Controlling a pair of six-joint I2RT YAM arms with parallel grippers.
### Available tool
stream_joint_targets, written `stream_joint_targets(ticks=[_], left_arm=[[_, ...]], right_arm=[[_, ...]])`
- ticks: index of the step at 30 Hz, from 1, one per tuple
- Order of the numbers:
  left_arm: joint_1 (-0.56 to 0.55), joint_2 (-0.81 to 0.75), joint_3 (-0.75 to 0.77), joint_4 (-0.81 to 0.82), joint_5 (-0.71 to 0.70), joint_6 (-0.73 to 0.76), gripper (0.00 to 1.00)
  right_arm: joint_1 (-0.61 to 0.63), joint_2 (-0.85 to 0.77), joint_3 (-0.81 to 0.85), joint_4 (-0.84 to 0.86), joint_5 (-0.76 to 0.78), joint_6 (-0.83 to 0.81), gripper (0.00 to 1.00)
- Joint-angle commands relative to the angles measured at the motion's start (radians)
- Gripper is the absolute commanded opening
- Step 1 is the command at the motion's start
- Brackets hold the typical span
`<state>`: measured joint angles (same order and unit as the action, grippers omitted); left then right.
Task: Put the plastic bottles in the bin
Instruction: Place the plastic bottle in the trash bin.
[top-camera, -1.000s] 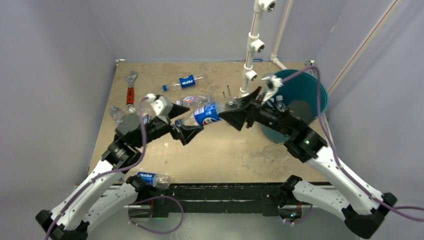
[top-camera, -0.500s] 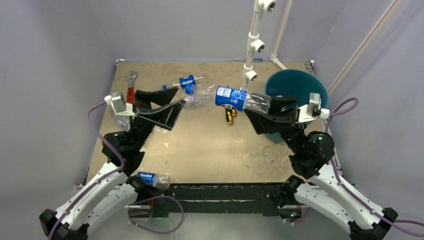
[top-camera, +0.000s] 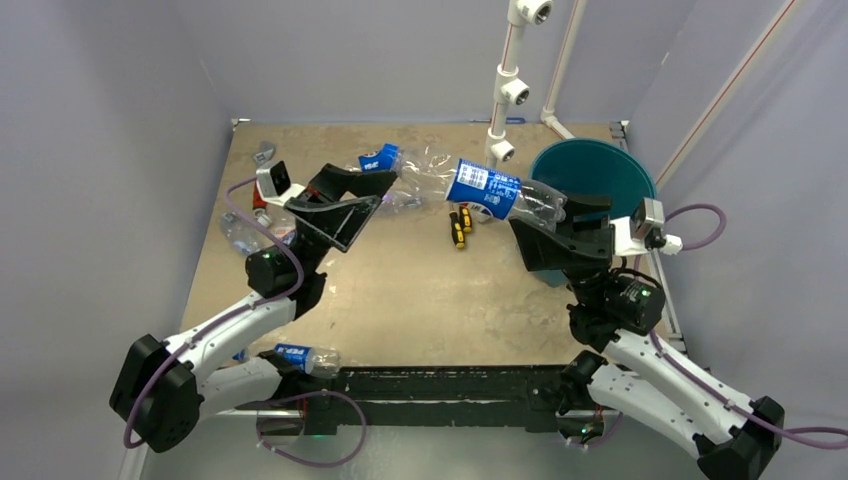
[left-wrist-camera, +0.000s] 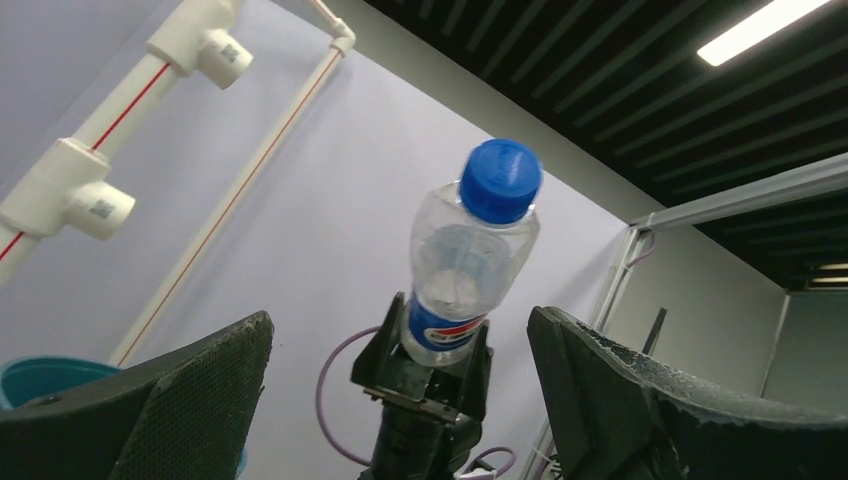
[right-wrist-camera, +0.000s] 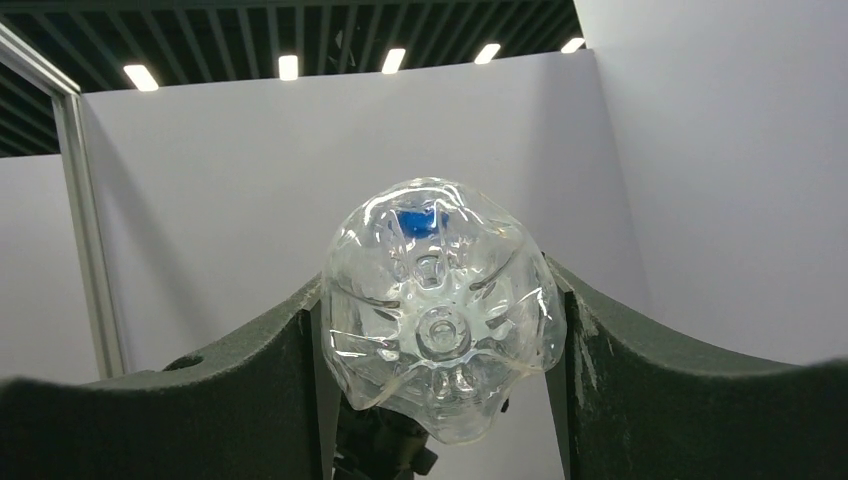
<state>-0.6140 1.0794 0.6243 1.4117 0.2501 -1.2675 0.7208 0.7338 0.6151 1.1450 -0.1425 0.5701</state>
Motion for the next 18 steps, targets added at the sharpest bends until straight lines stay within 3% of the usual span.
stream_joint_targets(ticks=[1, 14, 18], left_arm=[[-0.037, 0.0, 0.067, 0.159, 0.027, 0.015, 0.99], [-0.162, 0.07, 0.1, 0.082, 0.009, 0.198, 0.99], [-0.178, 0.097, 0.097, 0.108, -0.033, 0.222, 0.93]], right_arm=[[0.002, 0.05, -0.036, 0.138, 0.02, 0.048, 0.21], [0.039, 0.22, -0.041, 0.31, 0.045, 0.135, 0.19], [0.062, 0.242, -0.042, 0.303, 0.047, 0.125, 0.19]])
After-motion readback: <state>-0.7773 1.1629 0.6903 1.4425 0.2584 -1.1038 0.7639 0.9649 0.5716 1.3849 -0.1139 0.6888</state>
